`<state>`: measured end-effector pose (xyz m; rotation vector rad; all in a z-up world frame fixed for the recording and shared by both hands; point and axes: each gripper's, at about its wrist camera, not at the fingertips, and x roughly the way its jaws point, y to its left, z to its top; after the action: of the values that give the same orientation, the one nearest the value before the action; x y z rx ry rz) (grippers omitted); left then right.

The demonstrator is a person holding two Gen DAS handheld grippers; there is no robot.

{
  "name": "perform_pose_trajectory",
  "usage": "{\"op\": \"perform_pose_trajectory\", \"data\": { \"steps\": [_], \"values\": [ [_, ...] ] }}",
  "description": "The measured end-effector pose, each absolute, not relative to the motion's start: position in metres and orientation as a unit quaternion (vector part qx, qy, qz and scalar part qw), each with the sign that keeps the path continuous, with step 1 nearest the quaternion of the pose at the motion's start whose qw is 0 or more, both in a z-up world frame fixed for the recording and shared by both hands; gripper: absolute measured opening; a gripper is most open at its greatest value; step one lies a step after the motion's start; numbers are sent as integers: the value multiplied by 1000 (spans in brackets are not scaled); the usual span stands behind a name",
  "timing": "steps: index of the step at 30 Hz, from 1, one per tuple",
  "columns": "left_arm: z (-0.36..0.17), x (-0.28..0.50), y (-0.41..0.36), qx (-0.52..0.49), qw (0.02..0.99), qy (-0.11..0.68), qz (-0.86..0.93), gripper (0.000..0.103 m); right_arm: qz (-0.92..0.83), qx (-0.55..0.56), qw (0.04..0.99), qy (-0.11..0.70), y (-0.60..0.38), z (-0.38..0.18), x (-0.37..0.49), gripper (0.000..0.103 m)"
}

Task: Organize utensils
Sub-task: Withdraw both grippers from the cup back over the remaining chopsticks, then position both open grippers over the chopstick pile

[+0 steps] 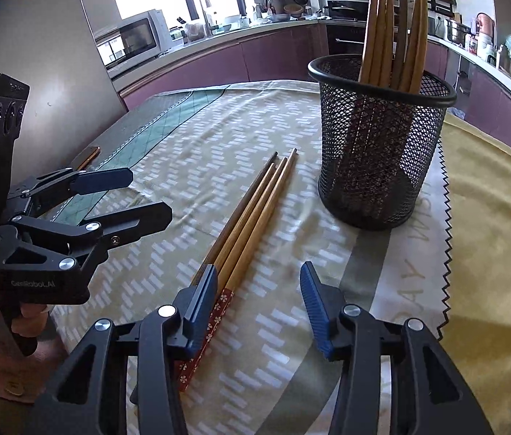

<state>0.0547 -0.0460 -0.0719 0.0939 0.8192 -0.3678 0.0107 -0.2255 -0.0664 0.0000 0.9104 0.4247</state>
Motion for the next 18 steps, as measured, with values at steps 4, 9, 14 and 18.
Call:
{"op": "perform_pose_trajectory", "data": {
  "steps": [4,9,14,18],
  "values": [
    [-73,54,-46,44,898,399,-178,85,200,-7,876,438,-221,-68,12,45],
    [-75,56,-46,44,897,403,-178,85,196,-8,876,440,-222,-69,13,43],
    [-76,57,-47,47,895,404,-181,84,194,-10,875,443,-221,-69,15,42],
    [-79,57,-50,52,892,408,-187,84,194,-8,873,447,-223,-69,15,39]
  ]
}}
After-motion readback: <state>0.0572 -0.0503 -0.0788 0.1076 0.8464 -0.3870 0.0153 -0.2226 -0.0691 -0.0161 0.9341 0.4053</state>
